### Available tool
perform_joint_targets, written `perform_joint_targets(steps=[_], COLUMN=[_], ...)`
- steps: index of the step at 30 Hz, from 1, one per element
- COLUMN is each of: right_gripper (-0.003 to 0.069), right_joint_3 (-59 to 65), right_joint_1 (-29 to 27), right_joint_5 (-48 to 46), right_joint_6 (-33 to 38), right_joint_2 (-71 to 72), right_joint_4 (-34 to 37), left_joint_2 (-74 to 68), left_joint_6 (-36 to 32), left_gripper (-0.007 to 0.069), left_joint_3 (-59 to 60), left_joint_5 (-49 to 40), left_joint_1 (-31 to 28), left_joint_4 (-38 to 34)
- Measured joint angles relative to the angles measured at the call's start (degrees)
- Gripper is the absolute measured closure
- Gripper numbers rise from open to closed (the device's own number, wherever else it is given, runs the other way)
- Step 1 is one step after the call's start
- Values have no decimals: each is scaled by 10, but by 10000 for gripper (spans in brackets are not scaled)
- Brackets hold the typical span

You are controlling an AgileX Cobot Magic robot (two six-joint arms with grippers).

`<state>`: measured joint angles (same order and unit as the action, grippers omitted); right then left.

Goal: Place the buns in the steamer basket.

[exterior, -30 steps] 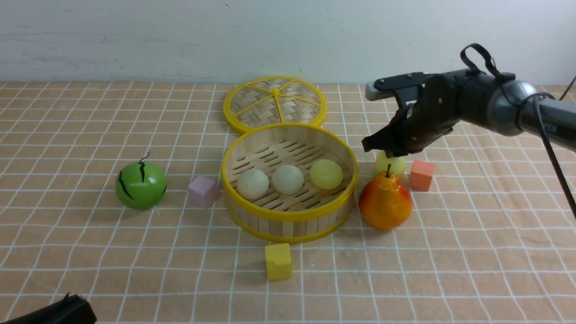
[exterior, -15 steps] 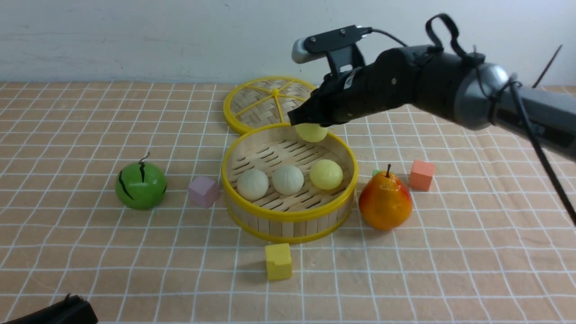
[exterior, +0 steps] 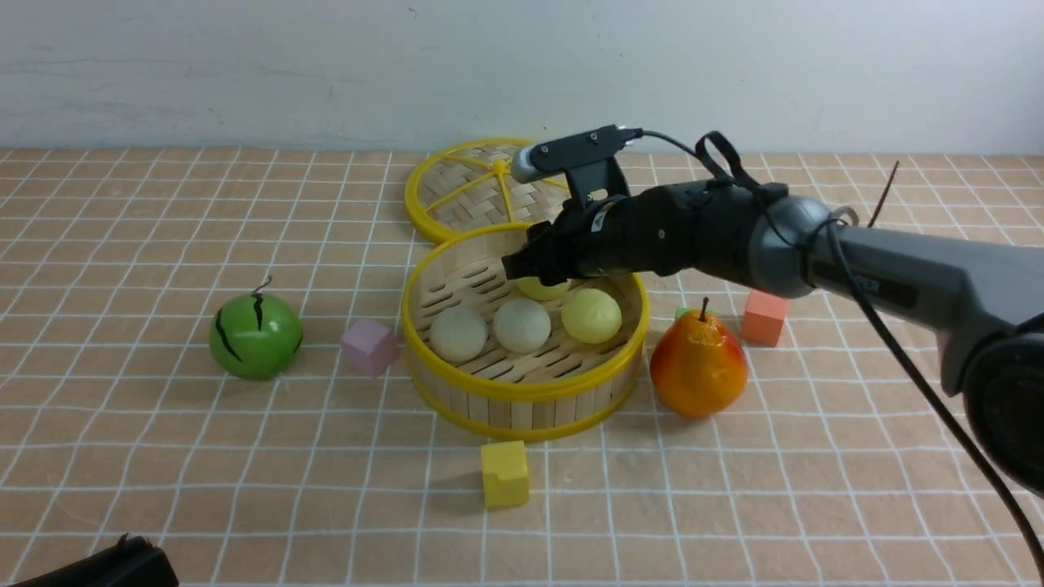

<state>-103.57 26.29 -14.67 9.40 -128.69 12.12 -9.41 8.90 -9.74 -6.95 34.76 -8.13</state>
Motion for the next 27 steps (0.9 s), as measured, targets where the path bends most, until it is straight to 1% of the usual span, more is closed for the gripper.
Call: perform_joint_targets(steps=[2,3,6,7,8,10,11,12,13,14,15,16,17,19,20,21,23,25,27], right_gripper=[174,163,173,176,221,302,358,430,492,492,599,642,666,678,678,678,678,678,678], right_joint_3=[1,1,1,1,5,21,38,65,93,99,149,182,215,273,273,316,340,377,389], right_joint_1=[0,0,0,0,0,0,0,0,0,0,0,0,0,0,0,0,0,0,0], right_joint_5=[-54,-91,-195,-206,-295,-357,-388,-416,-431,-434,-444,-445,-444,-443,-443,-446,-449,-467,-488], right_joint_6=[0,0,-6,-8,-22,-40,-49,-63,-75,-77,-98,-111,-122,-142,-142,-155,-161,-163,-164], right_joint_2=[37,62,131,137,192,252,284,320,349,349,400,428,455,501,506,542,567,615,634], right_joint_4=[-1,-4,-15,-16,-31,-49,-58,-69,-76,-76,-85,-86,-87,-86,-86,-83,-82,-82,-82], left_joint_2=[0,0,0,0,0,0,0,0,0,0,0,0,0,0,0,0,0,0,0], left_joint_6=[0,0,0,0,0,0,0,0,0,0,0,0,0,0,0,0,0,0,0], left_gripper=[536,535,533,533,533,531,531,529,527,527,524,522,522,519,519,516,515,514,512], left_joint_3=[0,0,0,0,0,0,0,0,0,0,0,0,0,0,0,0,0,0,0], left_joint_5=[0,0,0,0,0,0,0,0,0,0,0,0,0,0,0,0,0,0,0], left_joint_1=[0,0,0,0,0,0,0,0,0,0,0,0,0,0,0,0,0,0,0], left_joint_4=[0,0,0,0,0,0,0,0,0,0,0,0,0,0,0,0,0,0,0])
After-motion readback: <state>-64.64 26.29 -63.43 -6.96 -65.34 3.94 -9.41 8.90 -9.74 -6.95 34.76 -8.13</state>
